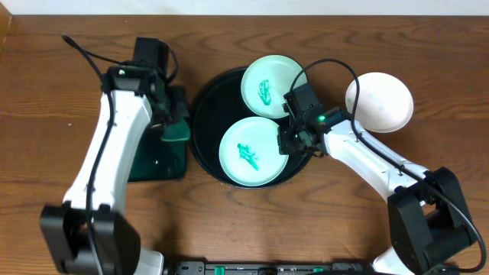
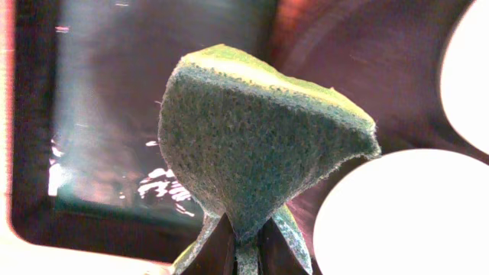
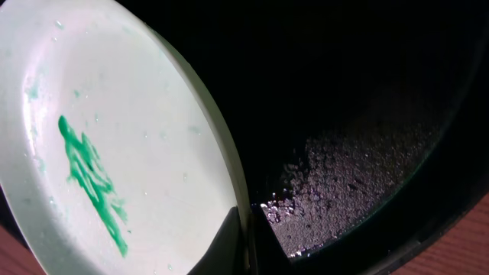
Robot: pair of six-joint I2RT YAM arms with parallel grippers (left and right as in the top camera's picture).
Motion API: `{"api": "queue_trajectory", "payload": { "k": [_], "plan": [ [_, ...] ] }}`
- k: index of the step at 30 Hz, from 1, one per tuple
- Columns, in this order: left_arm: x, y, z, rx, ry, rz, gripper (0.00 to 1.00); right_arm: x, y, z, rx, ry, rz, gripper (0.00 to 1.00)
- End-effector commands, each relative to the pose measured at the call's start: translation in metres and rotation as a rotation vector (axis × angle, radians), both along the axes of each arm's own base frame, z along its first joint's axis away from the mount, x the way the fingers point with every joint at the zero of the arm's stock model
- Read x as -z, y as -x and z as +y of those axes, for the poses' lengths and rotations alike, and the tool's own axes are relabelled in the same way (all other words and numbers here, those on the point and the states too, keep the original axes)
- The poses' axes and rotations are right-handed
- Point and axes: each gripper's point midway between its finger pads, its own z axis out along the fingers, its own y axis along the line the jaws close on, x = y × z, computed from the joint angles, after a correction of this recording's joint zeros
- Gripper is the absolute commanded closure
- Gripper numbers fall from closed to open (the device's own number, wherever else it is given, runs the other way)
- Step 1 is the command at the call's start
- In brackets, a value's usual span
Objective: Clean dirty plates on tray and stack at the side
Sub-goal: 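Carry the green sponge with the left gripper over the held green plate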
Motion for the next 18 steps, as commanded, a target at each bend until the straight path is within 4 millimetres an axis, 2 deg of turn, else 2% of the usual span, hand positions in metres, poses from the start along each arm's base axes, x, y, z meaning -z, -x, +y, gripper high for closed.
{"api": "queue_trajectory", "payload": {
  "k": [1,9,14,18],
  "plan": [
    [-0.011,0.007,-0.033,0.068,0.111,-0.006,0.93,-0.001,0.000,-0.002,0.020,-0.008,0.004,0.99],
    [-0.003,0.012,-0.071,0.171,0.136,0.017,0.93,0.012,0.003,-0.003,0.098,-0.024,0.031,0.99],
    [0.001,0.011,-0.086,0.209,0.136,0.015,0.93,0.032,0.006,-0.002,0.108,-0.016,0.072,0.99],
    [0.001,0.007,-0.094,0.230,0.140,-0.007,0.93,0.040,0.007,-0.002,0.106,-0.005,0.089,0.99]
  ]
}}
